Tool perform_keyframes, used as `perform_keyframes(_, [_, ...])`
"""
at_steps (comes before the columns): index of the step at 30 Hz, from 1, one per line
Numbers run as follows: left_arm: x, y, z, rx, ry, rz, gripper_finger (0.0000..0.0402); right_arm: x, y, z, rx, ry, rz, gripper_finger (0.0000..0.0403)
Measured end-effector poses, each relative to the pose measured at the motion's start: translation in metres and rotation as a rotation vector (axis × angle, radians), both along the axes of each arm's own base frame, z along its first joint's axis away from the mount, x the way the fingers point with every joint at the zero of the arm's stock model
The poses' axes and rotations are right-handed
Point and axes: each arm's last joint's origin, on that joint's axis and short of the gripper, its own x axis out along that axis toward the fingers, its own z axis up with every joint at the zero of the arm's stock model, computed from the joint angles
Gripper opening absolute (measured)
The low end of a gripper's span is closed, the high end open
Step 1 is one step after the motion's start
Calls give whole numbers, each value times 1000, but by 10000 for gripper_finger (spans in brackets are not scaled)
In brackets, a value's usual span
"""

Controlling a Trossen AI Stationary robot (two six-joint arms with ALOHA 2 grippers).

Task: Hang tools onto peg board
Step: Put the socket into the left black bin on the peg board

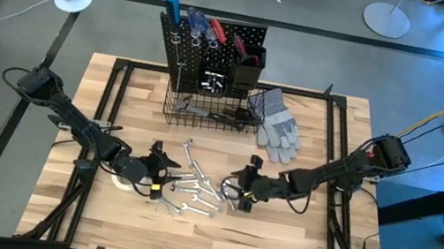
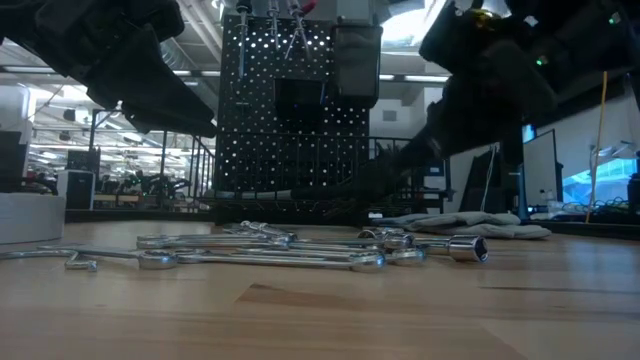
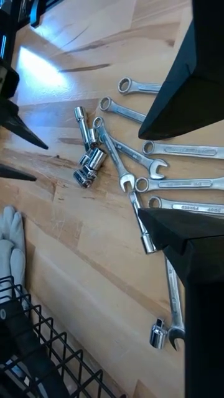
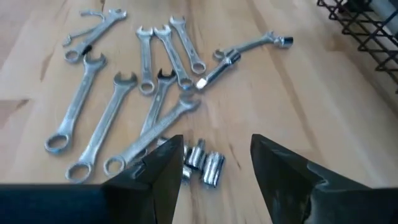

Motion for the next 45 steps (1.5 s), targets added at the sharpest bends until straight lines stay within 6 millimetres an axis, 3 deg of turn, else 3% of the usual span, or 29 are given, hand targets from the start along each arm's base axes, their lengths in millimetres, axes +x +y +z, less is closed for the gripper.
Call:
perform_keyframes(6, [0,0,0,-1,-1,0,182,6,-1,-16,16,29,16,193])
perform_keyframes(17, [0,0,0,0,3,1,182,14,-25,-33,71,85,-65,193])
perform_keyframes(45, [0,0,0,0,2,1,182,12,-25,-41,91,150,-30,193])
